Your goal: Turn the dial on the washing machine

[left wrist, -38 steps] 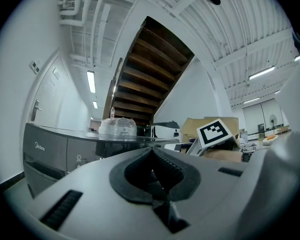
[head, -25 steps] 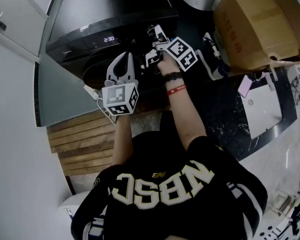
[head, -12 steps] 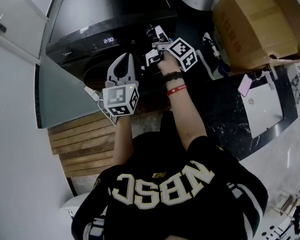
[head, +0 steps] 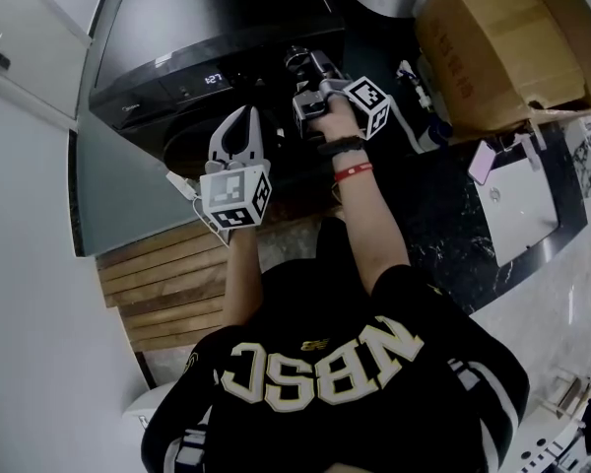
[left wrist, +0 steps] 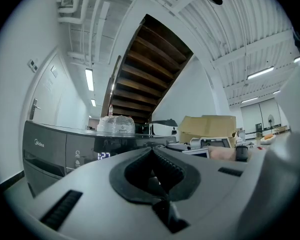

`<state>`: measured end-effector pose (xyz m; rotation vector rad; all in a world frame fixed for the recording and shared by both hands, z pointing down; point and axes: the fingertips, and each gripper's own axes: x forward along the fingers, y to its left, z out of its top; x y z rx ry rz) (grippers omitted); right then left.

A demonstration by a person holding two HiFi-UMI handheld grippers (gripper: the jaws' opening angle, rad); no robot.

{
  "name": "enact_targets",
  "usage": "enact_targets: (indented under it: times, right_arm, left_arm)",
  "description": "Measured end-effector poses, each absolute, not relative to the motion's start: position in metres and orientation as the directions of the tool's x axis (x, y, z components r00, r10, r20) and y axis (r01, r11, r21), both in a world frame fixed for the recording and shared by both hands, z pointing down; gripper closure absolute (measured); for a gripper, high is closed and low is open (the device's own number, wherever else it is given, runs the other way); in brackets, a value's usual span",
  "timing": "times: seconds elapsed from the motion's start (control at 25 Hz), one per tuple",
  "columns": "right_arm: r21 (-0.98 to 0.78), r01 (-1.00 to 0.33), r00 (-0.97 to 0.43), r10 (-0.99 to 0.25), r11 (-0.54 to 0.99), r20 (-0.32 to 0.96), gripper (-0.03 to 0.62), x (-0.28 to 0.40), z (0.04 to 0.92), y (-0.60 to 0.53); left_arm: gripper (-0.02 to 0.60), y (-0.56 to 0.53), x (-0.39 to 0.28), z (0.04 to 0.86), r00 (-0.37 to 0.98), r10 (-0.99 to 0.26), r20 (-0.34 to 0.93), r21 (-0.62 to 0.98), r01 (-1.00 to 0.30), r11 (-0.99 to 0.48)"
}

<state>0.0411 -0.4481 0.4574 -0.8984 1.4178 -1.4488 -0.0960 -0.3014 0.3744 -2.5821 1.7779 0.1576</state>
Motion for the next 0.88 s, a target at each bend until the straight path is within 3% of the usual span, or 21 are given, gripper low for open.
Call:
enact_targets:
  times: [0.32,0.6,0.88]
  right_arm:
    - [-0.995,0.064,-0.398,-0.913,0.07,-0.09,0.341,0.044,0.456,-0.436]
    - [-0.958,-0.222,-0.501,-0.864,0.181,-0.047,0.354,0.041,0.457,-0.392]
    - [-0.75,-0.591,-0.481,-0.876,0.296,0.033,0.413,0.041,0.445,-0.351]
  left_arm:
    - [0.568,-0.299,-0.101,0.375,0.352,-0.932,-0.082,0.066,-0.932,-0.358]
    - [0.568,-0.294,-0.118,0.382,0.327,-0.942,-0.076,0.091,-0.938,-0.334]
    - [0.568,-0.28,-0.139,0.384,0.306,-0.949,-0.075,0.097,-0.945,-0.312]
